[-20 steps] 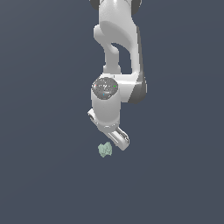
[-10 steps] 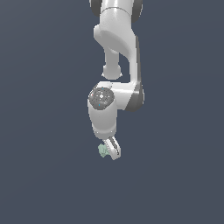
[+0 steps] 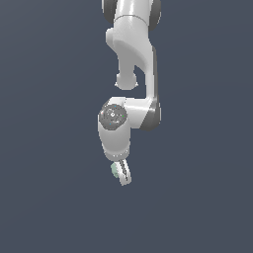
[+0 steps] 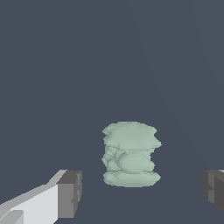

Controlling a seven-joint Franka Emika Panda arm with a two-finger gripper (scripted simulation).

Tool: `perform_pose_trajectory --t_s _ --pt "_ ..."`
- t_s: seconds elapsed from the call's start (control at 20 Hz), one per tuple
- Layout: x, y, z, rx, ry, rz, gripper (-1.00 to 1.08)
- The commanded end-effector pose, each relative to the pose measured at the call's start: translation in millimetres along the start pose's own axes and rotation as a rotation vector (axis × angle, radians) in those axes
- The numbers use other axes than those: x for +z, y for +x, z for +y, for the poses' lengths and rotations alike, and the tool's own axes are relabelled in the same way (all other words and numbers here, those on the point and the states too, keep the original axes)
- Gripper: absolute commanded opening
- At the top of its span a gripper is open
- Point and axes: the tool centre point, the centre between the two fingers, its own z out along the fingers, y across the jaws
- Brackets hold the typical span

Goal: Pick up the object and move it to a goal position.

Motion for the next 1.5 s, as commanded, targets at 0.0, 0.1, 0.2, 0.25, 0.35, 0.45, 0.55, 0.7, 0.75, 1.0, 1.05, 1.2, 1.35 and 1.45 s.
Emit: perform_pose_trajectory --t_s 0.0,0.1,0.2,0.25,0.35,0.45,0.55,0.7,0.75,1.0,1.05,1.2,1.35,1.45 --pt "1.2 1.0 -0.8 0.019 0.0 0.001 1.0" --pt "1.6 1.4 -1.0 0.025 0.0 0.001 1.0" --pt "1.5 1.2 -0.7 0.021 0.0 0.001 1.0" --pt "2.0 1.1 -0.7 0.021 0.0 0.001 1.0" --pt "5.4 1.2 -0.7 0.021 0.0 0.001 1.0" --pt "12.1 1.2 -0.5 0.022 0.0 0.001 1.0" --pt "22.1 1.1 -0.3 0.023 0.0 0.001 1.0" --pt "39.9 1.1 0.4 0.025 0.0 0.001 1.0" --pt "44.4 1.1 0.6 0.025 0.0 0.001 1.0" --pt "52.8 1.4 -0.4 0.026 0.0 0.001 1.0" --pt "52.0 1.4 -0.8 0.026 0.0 0.001 1.0" --pt "51.7 1.5 -0.9 0.026 0.0 0.001 -1.0" --pt "51.7 1.5 -0.9 0.026 0.0 0.001 -1.0" --pt "51.7 1.5 -0.9 0.026 0.0 0.001 -1.0"
